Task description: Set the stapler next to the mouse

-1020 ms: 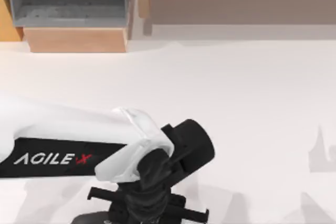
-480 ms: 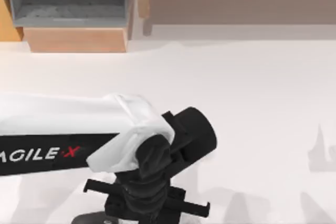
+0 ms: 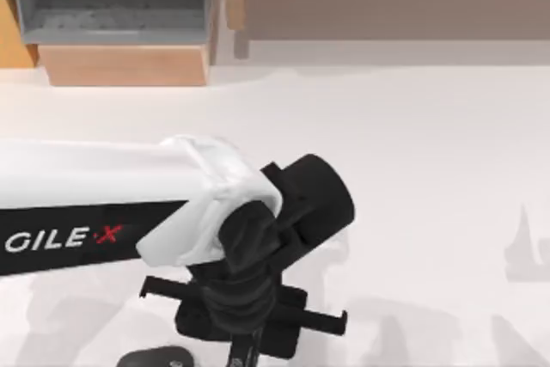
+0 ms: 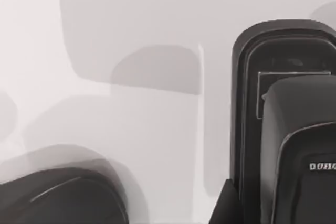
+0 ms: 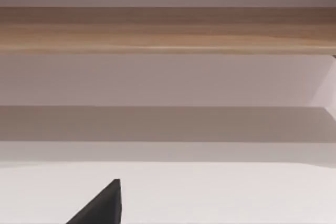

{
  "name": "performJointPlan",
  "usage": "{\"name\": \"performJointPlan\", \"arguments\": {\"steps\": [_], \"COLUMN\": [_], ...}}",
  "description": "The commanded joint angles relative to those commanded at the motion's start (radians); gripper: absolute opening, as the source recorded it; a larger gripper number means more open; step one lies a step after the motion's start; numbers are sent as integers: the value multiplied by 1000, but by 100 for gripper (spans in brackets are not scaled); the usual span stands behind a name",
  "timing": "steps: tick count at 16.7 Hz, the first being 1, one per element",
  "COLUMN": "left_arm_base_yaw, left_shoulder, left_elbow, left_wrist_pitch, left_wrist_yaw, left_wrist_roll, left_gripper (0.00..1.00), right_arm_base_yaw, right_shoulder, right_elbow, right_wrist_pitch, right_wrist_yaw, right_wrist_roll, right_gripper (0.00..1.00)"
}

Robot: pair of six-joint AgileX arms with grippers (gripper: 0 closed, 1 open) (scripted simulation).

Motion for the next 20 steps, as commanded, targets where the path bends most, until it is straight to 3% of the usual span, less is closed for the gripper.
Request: {"name": "performJointPlan", "arguments": {"steps": [9, 14, 20], "left_arm_base_yaw": [234, 369, 423], "left_shoulder": [100, 131, 126], "left_elbow": [100, 164, 200], "left_wrist_pitch": [-50, -70, -60], "left_wrist_yaw": [-84, -89, -76], "left_wrist_roll": [135, 205, 230], "left_gripper": [0, 0, 0], "right_arm_base_yaw": [0, 0, 0], "right_shoulder": [0, 0, 0], "right_elbow": [0, 0, 0], "right_wrist_pitch": [0, 0, 0], "right_wrist_yaw": [0, 0, 0], "right_wrist_roll": [0, 0, 0], "right_gripper": [100, 100, 100]}}
